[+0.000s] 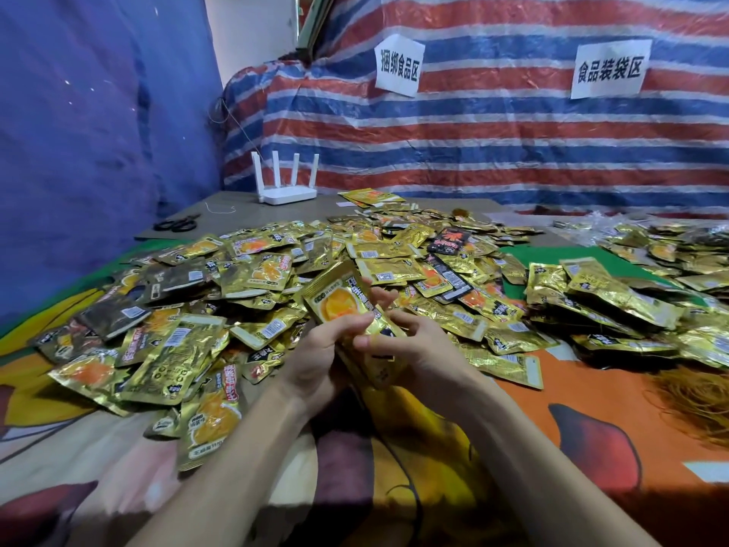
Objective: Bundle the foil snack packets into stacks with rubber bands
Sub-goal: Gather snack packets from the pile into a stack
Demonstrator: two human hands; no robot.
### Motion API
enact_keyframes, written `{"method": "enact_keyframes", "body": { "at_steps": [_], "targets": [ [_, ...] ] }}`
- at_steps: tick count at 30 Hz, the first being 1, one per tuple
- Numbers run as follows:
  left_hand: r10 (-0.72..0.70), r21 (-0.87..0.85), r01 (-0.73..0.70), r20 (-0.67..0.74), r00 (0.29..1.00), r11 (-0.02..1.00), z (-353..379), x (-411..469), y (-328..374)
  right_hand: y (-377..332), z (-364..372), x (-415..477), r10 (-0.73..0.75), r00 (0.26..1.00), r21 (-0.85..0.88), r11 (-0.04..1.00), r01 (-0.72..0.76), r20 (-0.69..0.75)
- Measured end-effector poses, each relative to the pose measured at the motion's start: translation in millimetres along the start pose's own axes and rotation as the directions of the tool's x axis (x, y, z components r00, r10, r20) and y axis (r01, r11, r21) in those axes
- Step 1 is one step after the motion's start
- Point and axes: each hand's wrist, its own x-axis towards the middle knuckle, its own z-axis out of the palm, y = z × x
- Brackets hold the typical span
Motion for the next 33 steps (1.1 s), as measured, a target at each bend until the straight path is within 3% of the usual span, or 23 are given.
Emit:
{"method": "enact_keyframes", "body": {
  "at_steps": [3, 5, 7, 8, 11, 14, 18, 21, 24, 28, 33],
  "targets": [
    [0.204, 0.367, -0.160, -0.085, 0.975, 0.917, -0.5, -0.5, -1.1, 3.6, -9.9, -1.2, 0.050, 0.999, -0.014, 0.999, -0.051, -0.006],
    [0.191, 0.604, -0.051, -0.169, 0.967, 0.796, -2.3, -3.2, -0.4, 5.0, -18.2, -2.2, 0.048, 0.998, -0.018, 0.999, -0.048, -0.034],
    [0.096, 0.695, 0.139, -0.287, 0.953, 0.705, -5.0, -4.5, -4.1, 5.2, -23.2, -2.9, 0.053, 0.997, -0.016, 0.998, -0.054, -0.060],
    [0.111, 0.707, 0.156, -0.316, 0.942, 0.689, -4.8, -4.1, -5.8, 5.5, -23.6, -3.0, 0.056, 0.995, -0.011, 0.998, -0.057, -0.086],
    [0.273, 0.716, -0.009, -0.254, 0.928, 0.698, -0.2, 2.8, -10.2, 4.6, -17.8, -1.1, 0.056, 0.963, 0.096, 0.995, -0.032, -0.263],
    [0.408, 0.834, -0.086, -0.174, 0.896, 0.545, -2.2, 4.1, -18.4, 2.8, -12.9, 2.3, 0.031, 0.893, 0.191, 0.980, 0.062, -0.448],
    [0.527, 0.902, -0.272, 0.061, 0.848, 0.334, -3.2, 3.2, -26.1, 6.6, -5.0, 4.2, -0.031, 0.837, 0.156, 0.978, 0.137, -0.546],
    [0.566, 0.897, -0.311, 0.087, 0.820, 0.314, -3.9, 4.9, -24.8, 5.7, 0.0, 2.2, -0.043, 0.827, 0.144, 0.978, 0.148, -0.561],
    [0.540, 0.881, -0.327, 0.102, 0.836, 0.341, -5.2, 4.4, -22.3, 2.3, 0.0, 2.8, -0.013, 0.830, 0.154, 0.981, 0.119, -0.558],
    [0.492, 0.911, -0.321, 0.162, 0.855, 0.257, -8.1, 2.8, -18.8, -4.3, -6.4, 2.6, 0.063, 0.843, 0.217, 0.974, 0.064, -0.534],
    [0.578, 0.941, -0.270, 0.108, 0.809, 0.203, -15.2, 5.3, -11.9, -12.9, -32.7, -5.6, 0.174, 0.929, 0.230, 0.968, -0.101, -0.326]
  ]
}}
